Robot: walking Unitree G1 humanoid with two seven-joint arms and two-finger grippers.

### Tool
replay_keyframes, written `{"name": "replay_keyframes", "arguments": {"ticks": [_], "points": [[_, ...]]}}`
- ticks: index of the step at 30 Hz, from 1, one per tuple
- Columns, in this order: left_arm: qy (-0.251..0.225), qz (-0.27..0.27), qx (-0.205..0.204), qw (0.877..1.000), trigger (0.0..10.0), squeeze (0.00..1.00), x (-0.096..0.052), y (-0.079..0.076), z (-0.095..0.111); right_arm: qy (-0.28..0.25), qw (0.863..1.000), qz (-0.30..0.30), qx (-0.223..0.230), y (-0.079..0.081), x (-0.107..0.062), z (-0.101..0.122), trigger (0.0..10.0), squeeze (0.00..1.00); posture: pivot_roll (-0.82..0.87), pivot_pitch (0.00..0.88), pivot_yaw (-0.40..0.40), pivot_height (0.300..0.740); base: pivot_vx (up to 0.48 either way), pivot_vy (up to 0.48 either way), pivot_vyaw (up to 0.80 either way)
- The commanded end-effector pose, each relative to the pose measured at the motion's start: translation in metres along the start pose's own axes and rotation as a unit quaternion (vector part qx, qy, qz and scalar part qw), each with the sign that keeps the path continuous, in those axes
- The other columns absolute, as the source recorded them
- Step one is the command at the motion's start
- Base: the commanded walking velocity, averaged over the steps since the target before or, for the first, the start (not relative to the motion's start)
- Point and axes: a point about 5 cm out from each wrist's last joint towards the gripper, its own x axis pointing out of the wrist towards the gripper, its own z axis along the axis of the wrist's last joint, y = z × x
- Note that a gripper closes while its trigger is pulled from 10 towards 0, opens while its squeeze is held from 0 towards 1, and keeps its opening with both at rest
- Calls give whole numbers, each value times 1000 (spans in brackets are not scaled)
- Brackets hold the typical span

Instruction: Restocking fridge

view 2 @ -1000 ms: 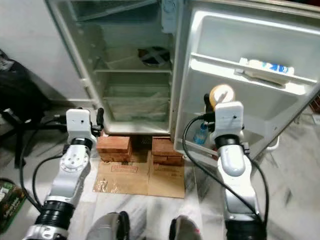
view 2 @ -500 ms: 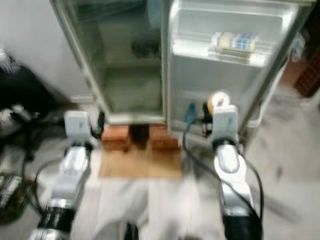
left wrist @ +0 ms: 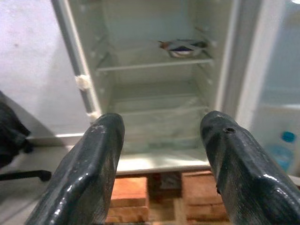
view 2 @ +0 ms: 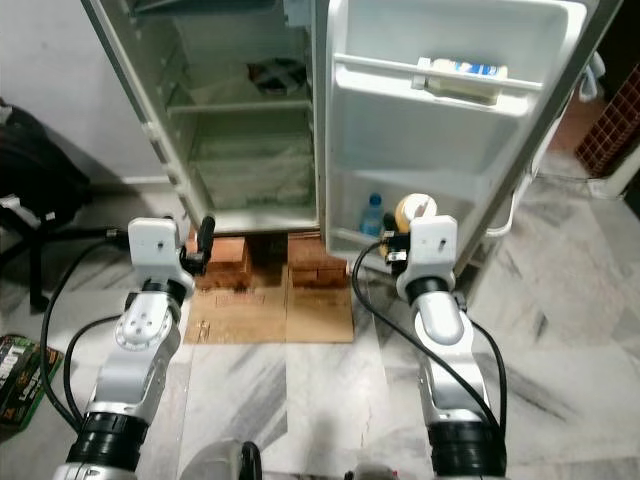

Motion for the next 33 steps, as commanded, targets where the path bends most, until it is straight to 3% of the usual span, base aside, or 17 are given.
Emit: {"name": "replay_keyframes", "arguments": {"ticks": [1, 15, 33], "points": [[1, -10, -8, 1000, 10000, 0, -1, -7, 1, -6, 1000, -10, -1, -7, 1, 2, 10000, 0, -21, 115, 35, 740, 461, 0, -800], [7, -13, -13, 1000, 10000, 0, -4, -10, -2, -10, 1000, -2, 0, -7, 4, 2, 10000, 0, -20, 109, 29, 740, 435, 0, -246], [17, 5, 2, 1000, 10000, 0, -2, -9, -4, -10, 999, 36, 14, 3, 3, -2, 10000, 0, -13, 86, 30, 740, 0, 0, 0]]}}
